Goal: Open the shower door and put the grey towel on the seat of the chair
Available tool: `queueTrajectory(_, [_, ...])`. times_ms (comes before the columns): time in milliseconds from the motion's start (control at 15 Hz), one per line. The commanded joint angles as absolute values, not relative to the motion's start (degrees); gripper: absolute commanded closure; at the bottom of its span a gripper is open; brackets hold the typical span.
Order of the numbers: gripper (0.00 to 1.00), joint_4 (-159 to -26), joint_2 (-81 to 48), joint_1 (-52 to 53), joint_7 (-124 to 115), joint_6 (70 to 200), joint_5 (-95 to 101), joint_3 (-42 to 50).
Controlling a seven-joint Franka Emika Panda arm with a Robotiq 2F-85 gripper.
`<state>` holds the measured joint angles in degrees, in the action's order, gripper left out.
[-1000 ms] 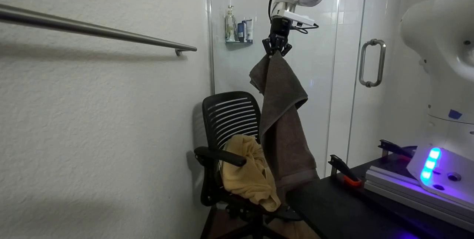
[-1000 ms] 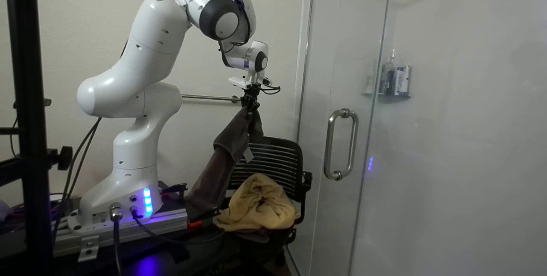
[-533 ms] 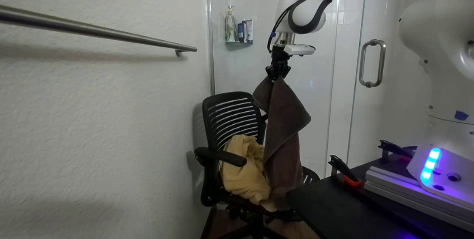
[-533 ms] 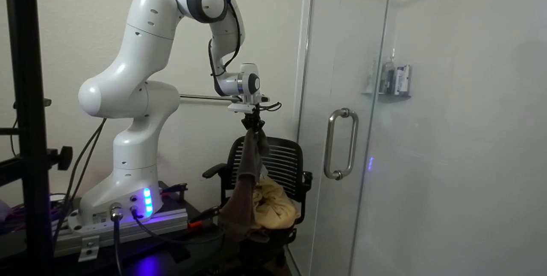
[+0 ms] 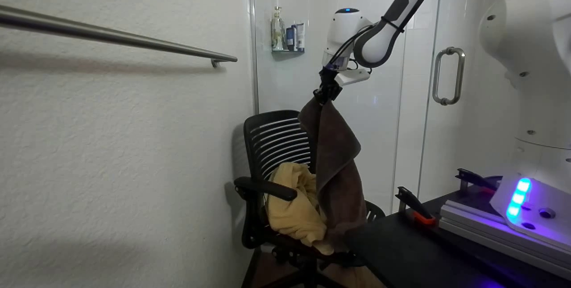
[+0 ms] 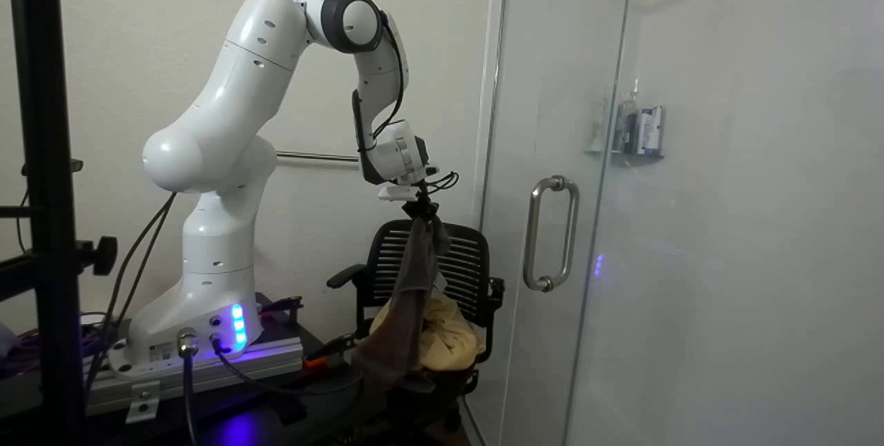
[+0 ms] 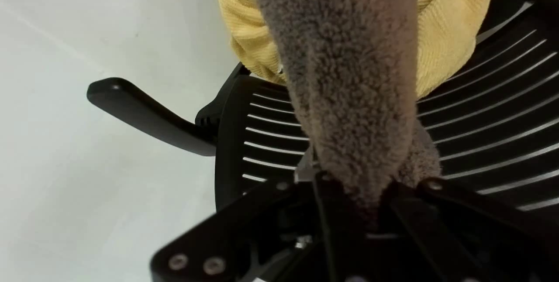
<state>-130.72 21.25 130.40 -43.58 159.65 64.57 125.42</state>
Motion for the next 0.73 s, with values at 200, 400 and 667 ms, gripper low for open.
queueTrajectory(200, [0.39,-120.1,34.6,138.8,-48.0,161.1,71.8,131.9])
queueTrajectory(400, [0.18,-117.9,39.7,138.1,-42.3,158.4,66.4,129.6])
queueTrajectory(667, [0.15,-117.3,41.3,137.0,-40.6,149.5,63.2,127.1])
